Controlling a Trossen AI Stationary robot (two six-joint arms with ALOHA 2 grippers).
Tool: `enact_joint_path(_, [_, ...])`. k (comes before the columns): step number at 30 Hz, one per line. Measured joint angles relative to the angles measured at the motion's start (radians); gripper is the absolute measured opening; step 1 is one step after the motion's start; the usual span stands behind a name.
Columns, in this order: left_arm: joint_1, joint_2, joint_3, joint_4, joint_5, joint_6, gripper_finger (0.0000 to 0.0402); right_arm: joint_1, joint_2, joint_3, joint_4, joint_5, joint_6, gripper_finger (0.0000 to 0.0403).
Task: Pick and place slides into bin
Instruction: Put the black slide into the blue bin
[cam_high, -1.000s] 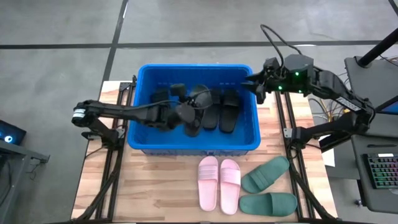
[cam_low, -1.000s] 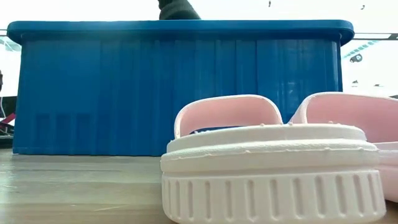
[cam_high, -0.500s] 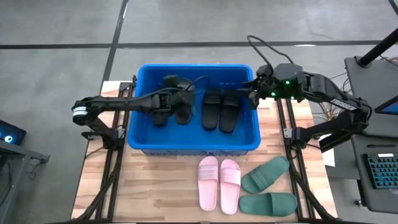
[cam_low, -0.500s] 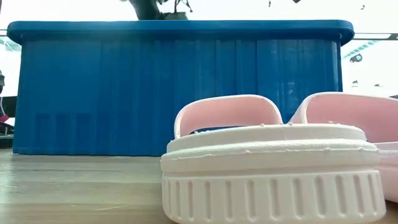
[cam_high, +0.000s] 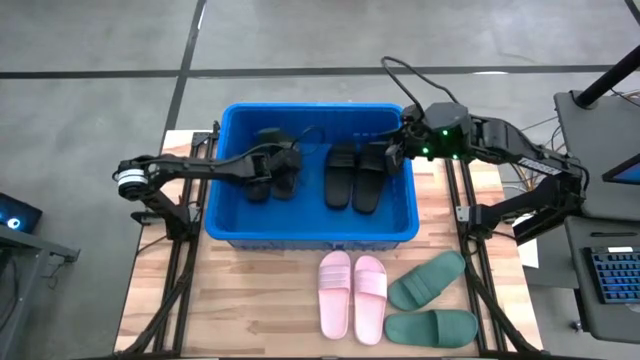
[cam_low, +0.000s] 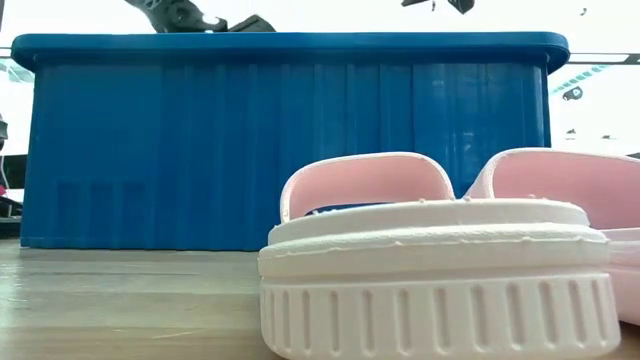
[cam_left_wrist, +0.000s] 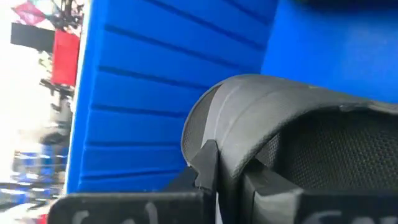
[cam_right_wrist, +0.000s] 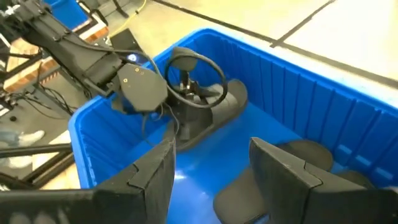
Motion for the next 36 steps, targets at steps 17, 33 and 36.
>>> enact_joint_path(17, [0.074, 0.122, -0.06, 0.166, 0.054, 0.043, 0.0, 0.0, 0.0, 0.0, 0.003, 0.055, 0.083, 0.0194])
enact_joint_path(33, [0.12, 0.231, -0.064, 0.184, 0.056, 0.066, 0.0, 0.0, 0.0, 0.0, 0.021, 0.054, 0.134, 0.0194])
enact_joint_path(36, [0.123, 0.23, -0.063, 0.184, 0.061, 0.069, 0.0008, 0.0, 0.0, 0.0, 0.026, 0.054, 0.134, 0.0194])
